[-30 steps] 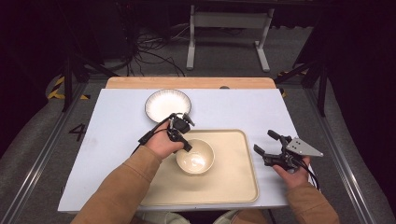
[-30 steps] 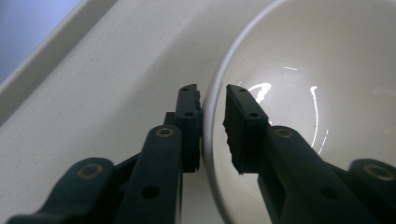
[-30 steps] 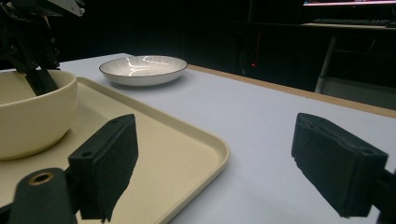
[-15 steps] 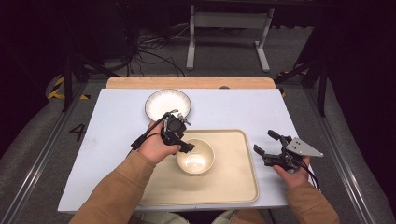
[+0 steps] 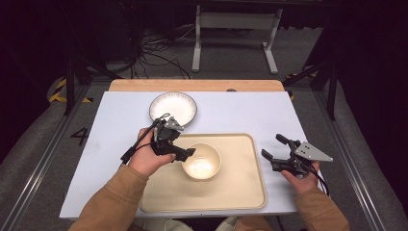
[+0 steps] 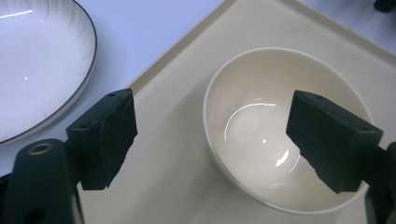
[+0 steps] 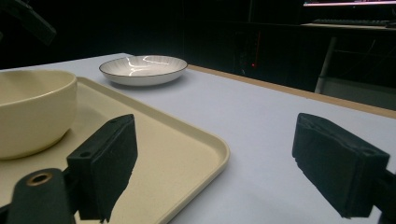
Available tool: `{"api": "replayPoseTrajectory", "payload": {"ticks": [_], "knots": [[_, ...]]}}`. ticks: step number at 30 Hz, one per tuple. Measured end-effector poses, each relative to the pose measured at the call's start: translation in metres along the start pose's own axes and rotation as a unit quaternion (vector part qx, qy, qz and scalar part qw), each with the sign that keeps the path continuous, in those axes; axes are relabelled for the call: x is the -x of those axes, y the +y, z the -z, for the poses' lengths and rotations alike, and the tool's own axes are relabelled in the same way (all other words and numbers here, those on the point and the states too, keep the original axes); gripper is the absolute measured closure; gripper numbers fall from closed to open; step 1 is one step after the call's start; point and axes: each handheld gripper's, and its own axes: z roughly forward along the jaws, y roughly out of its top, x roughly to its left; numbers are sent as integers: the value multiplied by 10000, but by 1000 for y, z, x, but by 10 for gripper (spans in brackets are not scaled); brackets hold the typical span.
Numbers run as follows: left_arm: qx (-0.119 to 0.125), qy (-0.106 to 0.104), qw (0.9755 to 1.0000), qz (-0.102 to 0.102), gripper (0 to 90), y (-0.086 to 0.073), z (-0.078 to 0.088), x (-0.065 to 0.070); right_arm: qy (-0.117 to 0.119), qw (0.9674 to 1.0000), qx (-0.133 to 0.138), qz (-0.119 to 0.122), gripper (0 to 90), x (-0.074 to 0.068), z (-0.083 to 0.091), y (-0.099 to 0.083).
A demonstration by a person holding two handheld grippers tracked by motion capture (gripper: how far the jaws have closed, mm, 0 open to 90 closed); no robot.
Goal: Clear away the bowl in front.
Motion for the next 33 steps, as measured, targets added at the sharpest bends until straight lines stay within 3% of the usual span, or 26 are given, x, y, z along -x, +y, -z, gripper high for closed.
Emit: {"api": "replayPoseTrajectory", "payload": {"ticks": [5,9,12,15,21,23,33], "knots": [[436,10,9990,-63,120,-10,8,-3,-4,10000,7,13,145,0,0,0],[866,37,9962,15,99,-18,16,-7,-7,10000,8,7,144,-1,0,0],[1401,182,9899,142,92,-29,25,-13,-7,10000,15,8,141,-1,1,0],[1697,173,9851,230,91,-39,30,-17,-10,10000,32,29,140,-1,1,0],[1901,289,9809,282,82,-57,38,-23,-9,10000,41,31,137,-1,1,0],[1979,336,9795,168,82,-64,40,-26,-11,10000,46,31,136,-1,1,0],[2253,341,9735,188,83,-89,52,-36,-18,10000,44,30,135,-1,1,0]]}}
